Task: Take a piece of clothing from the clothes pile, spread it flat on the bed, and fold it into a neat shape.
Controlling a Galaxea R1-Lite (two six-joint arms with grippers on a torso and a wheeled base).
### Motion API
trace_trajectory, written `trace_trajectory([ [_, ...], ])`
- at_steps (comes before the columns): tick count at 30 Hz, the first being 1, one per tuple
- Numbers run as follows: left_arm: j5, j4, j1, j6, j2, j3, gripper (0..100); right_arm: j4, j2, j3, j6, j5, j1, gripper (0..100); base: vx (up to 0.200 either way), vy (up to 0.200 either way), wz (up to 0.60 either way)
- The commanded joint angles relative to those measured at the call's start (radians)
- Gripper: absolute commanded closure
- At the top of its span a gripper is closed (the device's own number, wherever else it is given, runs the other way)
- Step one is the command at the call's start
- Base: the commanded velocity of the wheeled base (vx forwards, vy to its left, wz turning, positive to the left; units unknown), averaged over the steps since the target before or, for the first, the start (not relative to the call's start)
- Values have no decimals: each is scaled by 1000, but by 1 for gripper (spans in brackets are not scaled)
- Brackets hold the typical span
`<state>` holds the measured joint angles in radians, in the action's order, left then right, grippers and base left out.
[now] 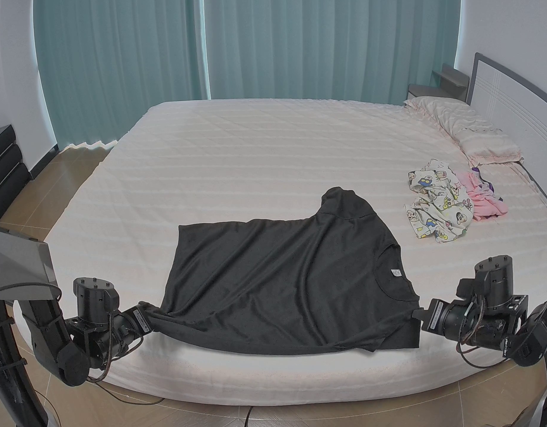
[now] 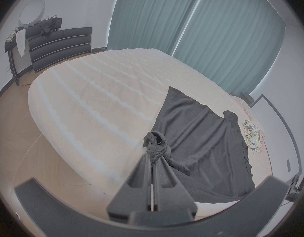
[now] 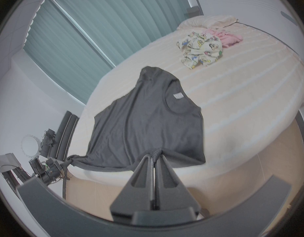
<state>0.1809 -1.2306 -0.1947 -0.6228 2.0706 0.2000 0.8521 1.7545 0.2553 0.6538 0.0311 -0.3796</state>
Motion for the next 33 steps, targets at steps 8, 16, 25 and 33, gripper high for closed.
trace_trajectory([
  [8, -81, 438, 38, -69, -135, 266, 100, -114, -30, 194, -48, 3, 33, 100, 0, 0, 0],
  [16, -169, 855, 61, -144, -161, 504, 100, -179, -23, 257, -54, -2, 56, 100, 0, 0, 0],
  [25, -219, 990, 64, -181, -162, 615, 100, -179, -18, 262, -56, -30, 125, 100, 0, 0, 0],
  [33, -218, 1004, 80, -187, -144, 653, 100, -176, -27, 292, -56, -56, 139, 100, 0, 0, 0],
])
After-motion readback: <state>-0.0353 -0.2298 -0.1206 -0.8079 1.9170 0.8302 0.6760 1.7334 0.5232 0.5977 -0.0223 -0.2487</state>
